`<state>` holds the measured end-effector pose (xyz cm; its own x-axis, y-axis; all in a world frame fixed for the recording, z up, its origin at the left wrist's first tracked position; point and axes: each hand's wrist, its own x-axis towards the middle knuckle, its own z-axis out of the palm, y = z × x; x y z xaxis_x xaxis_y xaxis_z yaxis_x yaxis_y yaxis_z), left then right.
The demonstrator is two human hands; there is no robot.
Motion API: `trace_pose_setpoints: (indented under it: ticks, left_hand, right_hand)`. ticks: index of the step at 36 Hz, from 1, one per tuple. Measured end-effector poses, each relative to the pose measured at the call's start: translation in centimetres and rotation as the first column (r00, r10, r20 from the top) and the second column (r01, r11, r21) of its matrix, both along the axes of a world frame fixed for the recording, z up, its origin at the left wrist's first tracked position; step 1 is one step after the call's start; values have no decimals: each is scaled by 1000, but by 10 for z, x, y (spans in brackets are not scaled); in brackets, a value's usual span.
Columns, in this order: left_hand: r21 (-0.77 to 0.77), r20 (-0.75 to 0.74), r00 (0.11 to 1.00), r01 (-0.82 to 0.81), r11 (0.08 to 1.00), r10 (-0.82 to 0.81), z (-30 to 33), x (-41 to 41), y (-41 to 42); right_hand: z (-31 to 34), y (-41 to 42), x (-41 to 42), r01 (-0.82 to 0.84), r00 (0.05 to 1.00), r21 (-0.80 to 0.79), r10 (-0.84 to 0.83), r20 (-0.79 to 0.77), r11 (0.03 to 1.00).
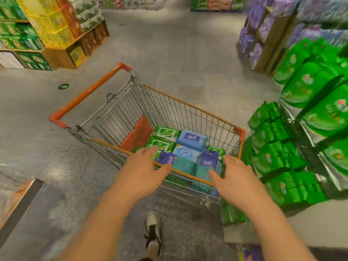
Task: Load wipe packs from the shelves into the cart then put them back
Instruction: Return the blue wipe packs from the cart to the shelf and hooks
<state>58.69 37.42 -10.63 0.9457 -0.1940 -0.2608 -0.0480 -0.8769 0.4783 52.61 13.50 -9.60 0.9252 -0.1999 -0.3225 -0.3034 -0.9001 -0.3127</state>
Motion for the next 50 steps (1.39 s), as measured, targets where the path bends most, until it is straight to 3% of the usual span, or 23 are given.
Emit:
trace_pose_setpoints:
  ticks: [12, 19, 26, 30, 32, 35, 39, 43, 47, 50]
  left_hand:
    - [-84, -84, 987, 130, 988, -137, -35, 153, 16]
    - [-102, -148, 971, 172, 980, -186, -50, 199, 13]
    - [-114, -253, 952, 150, 982, -175, -78, 224, 7]
    - [-159, -333, 940, 22, 987, -74, -101, 233, -5]
    - [-233, -466, 883, -172, 957, 45, -117, 235, -15]
    - [-233, -689, 693, -487, 842, 211, -145, 239, -32]
    - [-127, -852, 441, -698, 705, 283, -181, 247, -50]
    - [-24, -917, 226, -853, 521, 328, -214, 251, -68]
    - [-7, -925, 181, -887, 461, 334, -239, 247, -88]
    - [10, -942, 106, -939, 345, 317, -263, 242, -101]
  right_hand:
    - [-10, 30, 108, 177, 980, 1, -176, -90, 984]
    - [-31, 31, 144, 254, 955, 46, -244, -167, 966]
    - [-64, 23, 187, 237, 947, 107, -204, -249, 966]
    - [-88, 16, 210, 220, 951, 166, -174, -254, 961]
    - [-105, 10, 222, 208, 949, 161, -159, -274, 965]
    - [-135, 5, 236, 202, 941, 206, -132, -310, 957]
    - [-189, 6, 255, 191, 933, 266, -90, -349, 945]
    - [-246, 10, 266, 149, 907, 290, -13, -421, 945]
    - [-289, 14, 273, 68, 873, 283, 80, -481, 957]
    - [-313, 16, 274, 30, 856, 289, 125, -501, 957]
